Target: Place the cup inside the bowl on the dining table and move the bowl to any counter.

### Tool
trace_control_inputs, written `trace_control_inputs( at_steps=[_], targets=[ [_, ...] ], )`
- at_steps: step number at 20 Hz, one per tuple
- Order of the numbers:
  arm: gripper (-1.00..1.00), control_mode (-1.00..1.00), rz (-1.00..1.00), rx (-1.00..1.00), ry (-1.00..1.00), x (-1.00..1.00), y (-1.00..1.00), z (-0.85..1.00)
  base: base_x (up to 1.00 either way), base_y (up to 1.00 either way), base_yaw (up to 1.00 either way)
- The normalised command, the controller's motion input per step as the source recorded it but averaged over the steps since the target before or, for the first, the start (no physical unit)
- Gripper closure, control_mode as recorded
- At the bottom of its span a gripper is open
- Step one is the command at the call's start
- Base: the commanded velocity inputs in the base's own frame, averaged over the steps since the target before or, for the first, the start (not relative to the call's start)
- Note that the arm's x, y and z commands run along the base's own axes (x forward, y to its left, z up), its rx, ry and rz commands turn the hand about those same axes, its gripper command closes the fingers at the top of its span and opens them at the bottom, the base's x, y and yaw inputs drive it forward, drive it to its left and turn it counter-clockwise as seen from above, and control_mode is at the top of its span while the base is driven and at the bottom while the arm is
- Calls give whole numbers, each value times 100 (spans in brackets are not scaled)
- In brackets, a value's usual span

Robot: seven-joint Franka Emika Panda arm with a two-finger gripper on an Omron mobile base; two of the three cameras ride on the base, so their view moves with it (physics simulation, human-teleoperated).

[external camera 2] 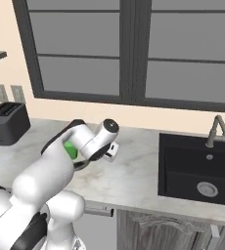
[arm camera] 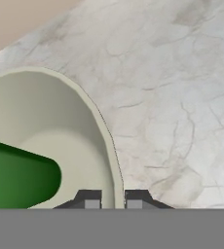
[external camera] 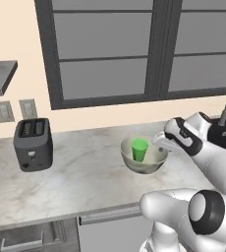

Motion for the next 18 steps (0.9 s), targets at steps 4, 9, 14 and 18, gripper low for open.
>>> trace_control_inputs(
  at_steps=[4,9,14,18],
  targets=[
    [100,-100,0,0,0,6,5,-24,0,0,0],
    [100,-100,-1,0,0,15,4,-19,0,0,0],
    [100,-100,-2,0,0,44,3,-1,0,0,0],
    [100,-100,-3,0,0,41,3,0,0,0,0]
  ],
)
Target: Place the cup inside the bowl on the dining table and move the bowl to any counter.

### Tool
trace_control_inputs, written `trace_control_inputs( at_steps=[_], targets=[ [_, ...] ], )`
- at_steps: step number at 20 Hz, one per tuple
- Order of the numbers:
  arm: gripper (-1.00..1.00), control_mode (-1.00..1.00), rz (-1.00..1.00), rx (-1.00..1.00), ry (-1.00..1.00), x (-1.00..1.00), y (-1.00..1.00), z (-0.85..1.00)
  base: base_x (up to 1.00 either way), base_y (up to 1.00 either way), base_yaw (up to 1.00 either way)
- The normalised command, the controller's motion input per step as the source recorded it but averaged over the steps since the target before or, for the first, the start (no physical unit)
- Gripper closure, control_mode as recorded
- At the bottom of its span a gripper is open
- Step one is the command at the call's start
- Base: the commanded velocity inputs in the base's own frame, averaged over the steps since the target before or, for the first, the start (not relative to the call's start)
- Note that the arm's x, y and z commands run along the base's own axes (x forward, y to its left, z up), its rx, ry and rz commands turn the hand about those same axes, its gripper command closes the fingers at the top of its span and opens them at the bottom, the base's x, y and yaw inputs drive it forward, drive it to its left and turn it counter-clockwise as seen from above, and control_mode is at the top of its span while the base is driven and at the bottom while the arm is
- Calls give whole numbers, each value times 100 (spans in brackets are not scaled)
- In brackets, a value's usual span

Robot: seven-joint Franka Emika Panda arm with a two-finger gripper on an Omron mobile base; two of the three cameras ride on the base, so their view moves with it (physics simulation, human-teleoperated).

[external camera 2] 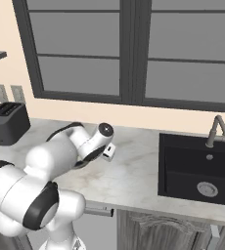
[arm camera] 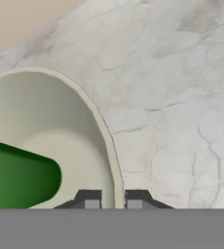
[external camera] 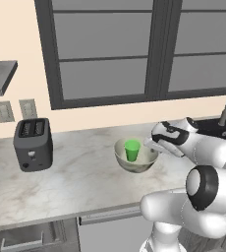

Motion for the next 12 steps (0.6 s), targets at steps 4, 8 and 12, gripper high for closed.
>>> trace_control_inputs(
  at_steps=[4,8,12],
  targets=[
    [100,-100,-3,0,1,18,3,-4,0,0,0],
    [100,-100,-4,0,3,16,3,-15,0,0,0],
    [100,-100,-3,0,2,18,1,-18,0,0,0]
  ],
)
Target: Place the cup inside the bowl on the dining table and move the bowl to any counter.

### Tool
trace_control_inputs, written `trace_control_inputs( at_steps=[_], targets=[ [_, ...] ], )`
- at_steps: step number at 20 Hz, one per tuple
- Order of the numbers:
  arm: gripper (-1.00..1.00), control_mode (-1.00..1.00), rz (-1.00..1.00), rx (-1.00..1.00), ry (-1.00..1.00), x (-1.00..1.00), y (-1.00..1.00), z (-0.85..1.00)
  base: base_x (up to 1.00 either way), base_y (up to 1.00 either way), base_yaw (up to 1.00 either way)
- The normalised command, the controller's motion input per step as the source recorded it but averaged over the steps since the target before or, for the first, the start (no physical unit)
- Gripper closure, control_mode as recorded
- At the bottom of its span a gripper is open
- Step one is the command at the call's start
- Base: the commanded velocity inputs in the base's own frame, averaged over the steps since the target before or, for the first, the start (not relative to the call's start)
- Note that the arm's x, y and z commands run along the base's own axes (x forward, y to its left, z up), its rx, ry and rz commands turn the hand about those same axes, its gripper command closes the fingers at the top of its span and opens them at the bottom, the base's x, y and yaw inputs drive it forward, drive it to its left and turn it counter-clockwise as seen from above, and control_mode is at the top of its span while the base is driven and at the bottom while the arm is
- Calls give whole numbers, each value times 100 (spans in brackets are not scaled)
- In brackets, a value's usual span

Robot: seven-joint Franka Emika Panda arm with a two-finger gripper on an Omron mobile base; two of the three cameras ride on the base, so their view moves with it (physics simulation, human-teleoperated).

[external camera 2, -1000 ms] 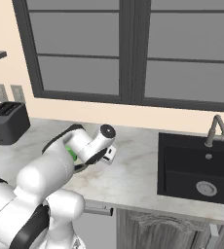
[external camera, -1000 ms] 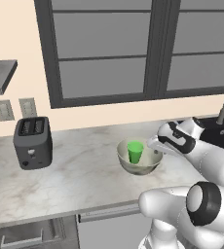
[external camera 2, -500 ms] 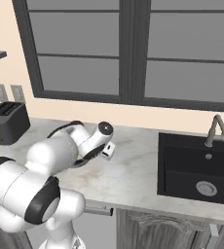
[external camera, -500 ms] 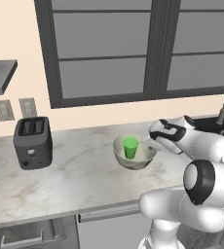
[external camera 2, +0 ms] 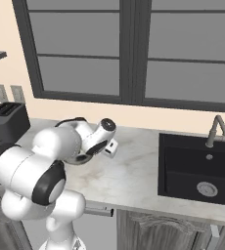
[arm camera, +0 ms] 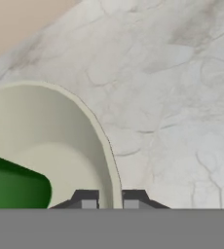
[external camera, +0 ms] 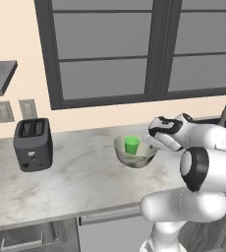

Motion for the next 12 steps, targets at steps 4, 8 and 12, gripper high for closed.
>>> trace_control_inputs(
  at_steps=[4,8,12],
  targets=[
    [100,-100,-1,0,0,4,6,-3,0,0,0],
    [100,-100,0,0,-2,-29,15,0,0,0,0],
    [100,-100,0,0,0,-30,3,1,0,0,0]
  ],
)
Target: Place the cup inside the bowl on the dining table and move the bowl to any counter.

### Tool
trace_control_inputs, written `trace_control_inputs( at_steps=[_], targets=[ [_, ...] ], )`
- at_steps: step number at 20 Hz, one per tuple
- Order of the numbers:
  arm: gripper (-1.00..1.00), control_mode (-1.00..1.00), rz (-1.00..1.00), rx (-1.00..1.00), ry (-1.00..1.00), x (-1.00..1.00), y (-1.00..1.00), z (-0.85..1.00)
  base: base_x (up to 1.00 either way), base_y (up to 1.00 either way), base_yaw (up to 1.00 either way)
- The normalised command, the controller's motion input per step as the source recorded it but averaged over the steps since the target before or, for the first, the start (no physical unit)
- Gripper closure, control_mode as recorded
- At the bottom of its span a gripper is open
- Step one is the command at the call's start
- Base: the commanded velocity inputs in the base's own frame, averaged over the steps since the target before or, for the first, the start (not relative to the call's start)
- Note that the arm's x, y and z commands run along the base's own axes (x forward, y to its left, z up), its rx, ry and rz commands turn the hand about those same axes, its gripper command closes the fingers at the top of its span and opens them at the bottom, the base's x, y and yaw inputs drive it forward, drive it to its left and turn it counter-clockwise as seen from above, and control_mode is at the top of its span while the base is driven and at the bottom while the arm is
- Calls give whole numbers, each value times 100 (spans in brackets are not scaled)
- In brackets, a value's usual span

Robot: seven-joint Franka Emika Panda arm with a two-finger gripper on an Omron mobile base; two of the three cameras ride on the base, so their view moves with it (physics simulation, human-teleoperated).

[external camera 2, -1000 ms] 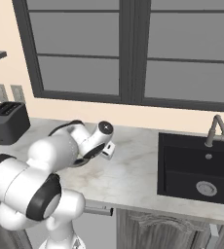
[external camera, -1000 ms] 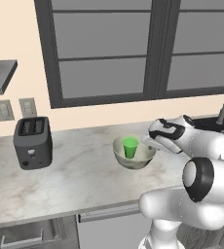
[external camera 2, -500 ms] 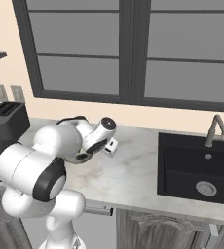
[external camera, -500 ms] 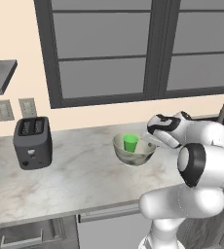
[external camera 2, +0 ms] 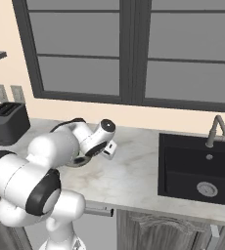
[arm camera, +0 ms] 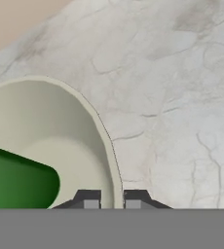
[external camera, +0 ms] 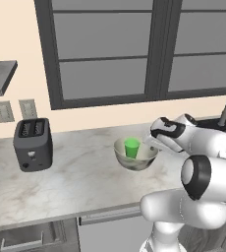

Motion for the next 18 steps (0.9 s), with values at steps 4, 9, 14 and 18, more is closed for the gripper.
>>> trace_control_inputs(
  at_steps=[4,9,14,18],
  targets=[
    [100,-100,0,0,0,-19,11,0,0,0,0],
    [-100,-100,0,0,0,-5,20,0,0,0,0],
    [-100,-100,0,0,0,-5,11,0,0,0,0],
    [-100,-100,0,0,0,-8,0,0,0,0,0]
  ],
)
